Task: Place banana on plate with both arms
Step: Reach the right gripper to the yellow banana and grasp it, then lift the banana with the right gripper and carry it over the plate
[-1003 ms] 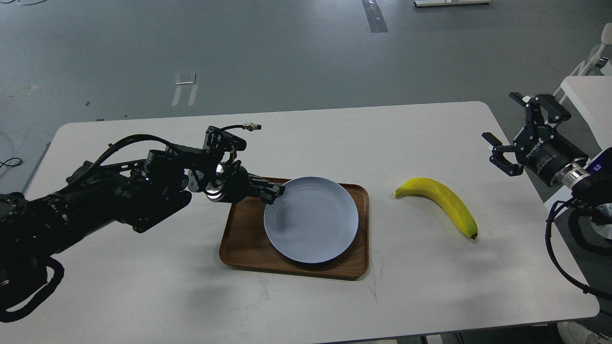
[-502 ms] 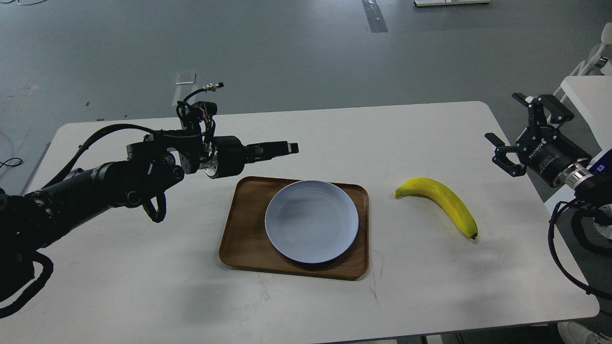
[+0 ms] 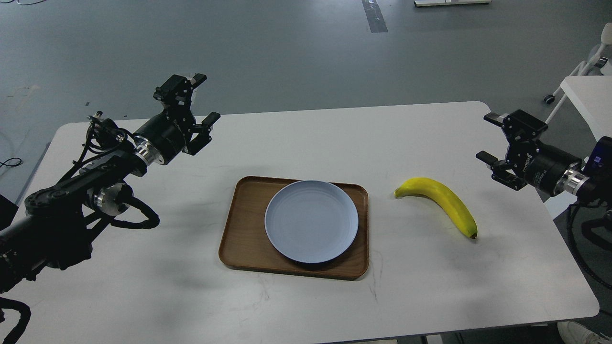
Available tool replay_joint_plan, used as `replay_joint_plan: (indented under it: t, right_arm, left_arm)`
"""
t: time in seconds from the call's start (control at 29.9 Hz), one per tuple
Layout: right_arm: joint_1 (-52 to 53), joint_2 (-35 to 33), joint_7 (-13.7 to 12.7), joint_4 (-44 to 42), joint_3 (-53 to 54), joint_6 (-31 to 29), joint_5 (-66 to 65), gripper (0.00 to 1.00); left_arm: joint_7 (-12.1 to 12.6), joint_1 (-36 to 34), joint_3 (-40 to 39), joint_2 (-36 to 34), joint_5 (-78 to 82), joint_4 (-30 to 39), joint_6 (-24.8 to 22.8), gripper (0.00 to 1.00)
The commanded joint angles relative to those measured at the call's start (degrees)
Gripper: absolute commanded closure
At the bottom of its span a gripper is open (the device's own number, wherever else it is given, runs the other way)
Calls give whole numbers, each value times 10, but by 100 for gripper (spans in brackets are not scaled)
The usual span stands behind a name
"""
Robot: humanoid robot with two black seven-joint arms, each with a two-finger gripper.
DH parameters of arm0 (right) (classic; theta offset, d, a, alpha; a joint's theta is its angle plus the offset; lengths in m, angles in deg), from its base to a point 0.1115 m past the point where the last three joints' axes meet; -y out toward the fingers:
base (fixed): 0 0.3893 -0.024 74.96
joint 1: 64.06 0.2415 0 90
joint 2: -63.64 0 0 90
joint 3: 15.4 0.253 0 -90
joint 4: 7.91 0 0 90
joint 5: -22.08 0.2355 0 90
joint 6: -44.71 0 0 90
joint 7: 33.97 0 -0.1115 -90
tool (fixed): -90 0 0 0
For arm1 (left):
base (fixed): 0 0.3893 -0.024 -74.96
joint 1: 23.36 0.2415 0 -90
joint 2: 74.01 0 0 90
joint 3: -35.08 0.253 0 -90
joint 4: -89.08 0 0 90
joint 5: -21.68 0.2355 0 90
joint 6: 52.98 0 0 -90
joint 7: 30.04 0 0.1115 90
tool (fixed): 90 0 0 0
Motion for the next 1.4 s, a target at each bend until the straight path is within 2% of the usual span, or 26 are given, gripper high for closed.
replay_joint_plan:
  t: [0.0,0.2,0.33,0.43,0.53,0.7,1.24,1.37]
  right_arm:
    - [36,-12,0,1,0,0,-138,0]
    - [104,-15,0,8,-27,0,-384,0]
    - [145,-2,0,15,-77,0,-476,0]
    - [195,27,0,9,-159,0,-522,0]
    - [234,59,0,-5,-244,16,-525,0]
    - [242,95,0,-30,-297,43,-527,0]
    - [229,127,0,-50,-347,77,-528,0]
    - [224,128,0,-50,-352,86,-529,9]
  left_arm:
    - [0,25,-37,-5,-2,-2,-31,2]
    - [0,25,-38,1,-2,-2,-35,2]
    - [0,22,-38,3,-2,-1,-35,2]
    - [0,22,-39,3,-2,0,-35,2]
    - [0,22,-39,3,-2,0,-35,2]
    - [0,22,-39,3,-1,0,-35,2]
    - [0,20,-39,2,-2,0,-38,2]
    - [0,20,-39,-2,-2,0,-40,2]
